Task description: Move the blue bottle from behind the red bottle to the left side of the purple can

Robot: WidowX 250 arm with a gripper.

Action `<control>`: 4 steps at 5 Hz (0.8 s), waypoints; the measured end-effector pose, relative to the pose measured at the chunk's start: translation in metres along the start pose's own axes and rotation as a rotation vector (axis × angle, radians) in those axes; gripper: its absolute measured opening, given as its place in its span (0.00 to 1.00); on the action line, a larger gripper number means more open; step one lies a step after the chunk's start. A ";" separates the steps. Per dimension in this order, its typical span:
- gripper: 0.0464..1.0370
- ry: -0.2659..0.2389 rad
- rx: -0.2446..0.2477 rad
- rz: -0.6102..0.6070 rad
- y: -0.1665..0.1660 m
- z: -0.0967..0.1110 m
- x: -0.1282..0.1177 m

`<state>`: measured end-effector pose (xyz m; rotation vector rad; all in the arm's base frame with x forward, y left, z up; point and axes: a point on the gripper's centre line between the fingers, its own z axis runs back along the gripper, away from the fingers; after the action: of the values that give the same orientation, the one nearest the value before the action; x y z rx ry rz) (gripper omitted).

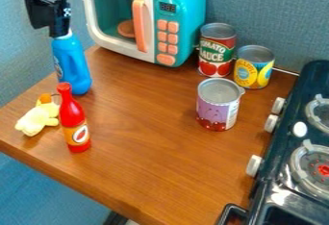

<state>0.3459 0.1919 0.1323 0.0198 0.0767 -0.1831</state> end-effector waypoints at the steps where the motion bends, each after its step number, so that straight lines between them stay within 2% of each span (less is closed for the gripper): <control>1: 0.96 0.001 0.006 0.003 -0.006 -0.011 0.004; 3: 0.96 -0.004 0.024 -0.006 -0.022 -0.017 0.018; 4: 0.96 -0.019 0.037 0.020 -0.018 -0.006 0.021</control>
<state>0.3623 0.1702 0.1241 0.0560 0.0540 -0.1648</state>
